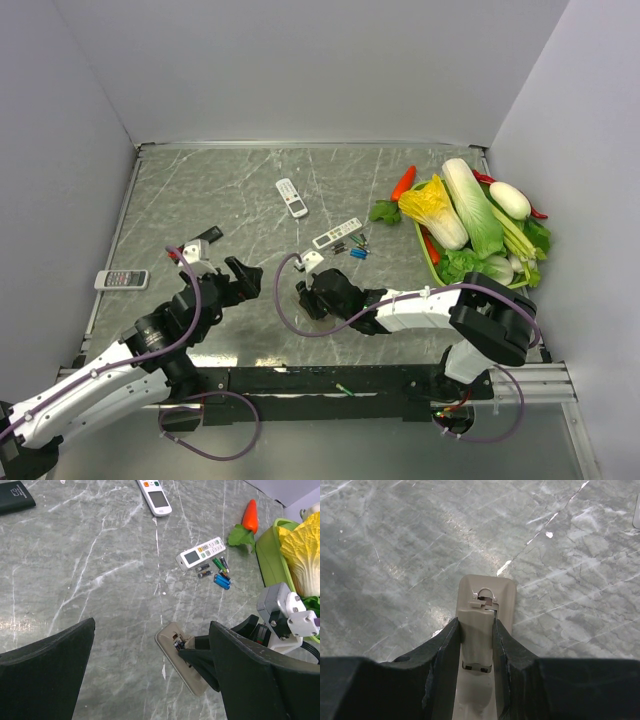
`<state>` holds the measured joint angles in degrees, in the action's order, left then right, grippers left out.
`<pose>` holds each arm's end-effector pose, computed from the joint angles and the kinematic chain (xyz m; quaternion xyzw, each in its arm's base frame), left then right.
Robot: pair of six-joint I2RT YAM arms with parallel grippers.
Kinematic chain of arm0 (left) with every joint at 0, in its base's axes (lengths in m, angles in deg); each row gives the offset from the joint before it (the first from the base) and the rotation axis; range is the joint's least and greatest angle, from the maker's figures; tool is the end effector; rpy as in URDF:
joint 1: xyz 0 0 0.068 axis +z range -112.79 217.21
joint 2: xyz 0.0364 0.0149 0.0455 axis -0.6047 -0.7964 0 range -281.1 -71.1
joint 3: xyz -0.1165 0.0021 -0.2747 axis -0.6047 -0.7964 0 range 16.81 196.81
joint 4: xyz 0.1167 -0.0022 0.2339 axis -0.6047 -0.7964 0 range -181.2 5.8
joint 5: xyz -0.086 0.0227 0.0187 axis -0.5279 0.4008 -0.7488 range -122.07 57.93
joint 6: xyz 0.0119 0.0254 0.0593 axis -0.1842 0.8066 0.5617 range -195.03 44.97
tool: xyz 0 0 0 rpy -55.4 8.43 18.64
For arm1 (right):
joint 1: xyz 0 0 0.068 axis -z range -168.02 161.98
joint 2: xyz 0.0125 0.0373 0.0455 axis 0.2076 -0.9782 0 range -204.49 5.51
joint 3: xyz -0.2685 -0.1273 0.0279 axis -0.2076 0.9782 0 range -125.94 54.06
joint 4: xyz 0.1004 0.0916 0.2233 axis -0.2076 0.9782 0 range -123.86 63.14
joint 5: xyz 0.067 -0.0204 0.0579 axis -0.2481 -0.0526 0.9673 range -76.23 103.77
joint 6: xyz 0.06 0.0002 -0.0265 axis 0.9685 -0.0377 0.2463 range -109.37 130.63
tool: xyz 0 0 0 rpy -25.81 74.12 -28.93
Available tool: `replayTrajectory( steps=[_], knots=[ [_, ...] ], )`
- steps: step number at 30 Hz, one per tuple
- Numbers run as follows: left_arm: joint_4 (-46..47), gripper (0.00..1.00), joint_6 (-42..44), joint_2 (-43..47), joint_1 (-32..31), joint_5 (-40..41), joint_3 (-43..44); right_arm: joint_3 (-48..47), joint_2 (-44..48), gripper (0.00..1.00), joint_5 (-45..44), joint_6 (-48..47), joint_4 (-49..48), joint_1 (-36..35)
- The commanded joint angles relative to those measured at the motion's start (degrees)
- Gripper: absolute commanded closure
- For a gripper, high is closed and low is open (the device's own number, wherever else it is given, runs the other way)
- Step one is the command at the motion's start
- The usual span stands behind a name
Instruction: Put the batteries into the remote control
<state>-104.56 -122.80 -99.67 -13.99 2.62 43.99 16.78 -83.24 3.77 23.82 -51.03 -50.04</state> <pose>0.0977 -0.0746 0.2632 -0.1435 0.7948 -0.2467 0.5355 0.1562 0.2750 0.1792 -0.3270 0.8189 0.2229 0.4157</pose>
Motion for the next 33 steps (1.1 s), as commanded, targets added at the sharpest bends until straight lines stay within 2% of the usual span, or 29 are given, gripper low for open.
replayTrajectory(
  steps=[1, 33],
  knots=[
    [2.08, 0.01, -0.22, -0.43, 0.05, -0.24, -0.28, -1.13, 1.65, 1.0, 0.33, -0.97, 2.58, -0.56],
    [2.61, 0.01, -0.22, -0.07, 0.13, -0.07, -1.25, -0.43, 2.71, 1.0, 0.16, 2.1, 1.78, -0.03]
  ],
)
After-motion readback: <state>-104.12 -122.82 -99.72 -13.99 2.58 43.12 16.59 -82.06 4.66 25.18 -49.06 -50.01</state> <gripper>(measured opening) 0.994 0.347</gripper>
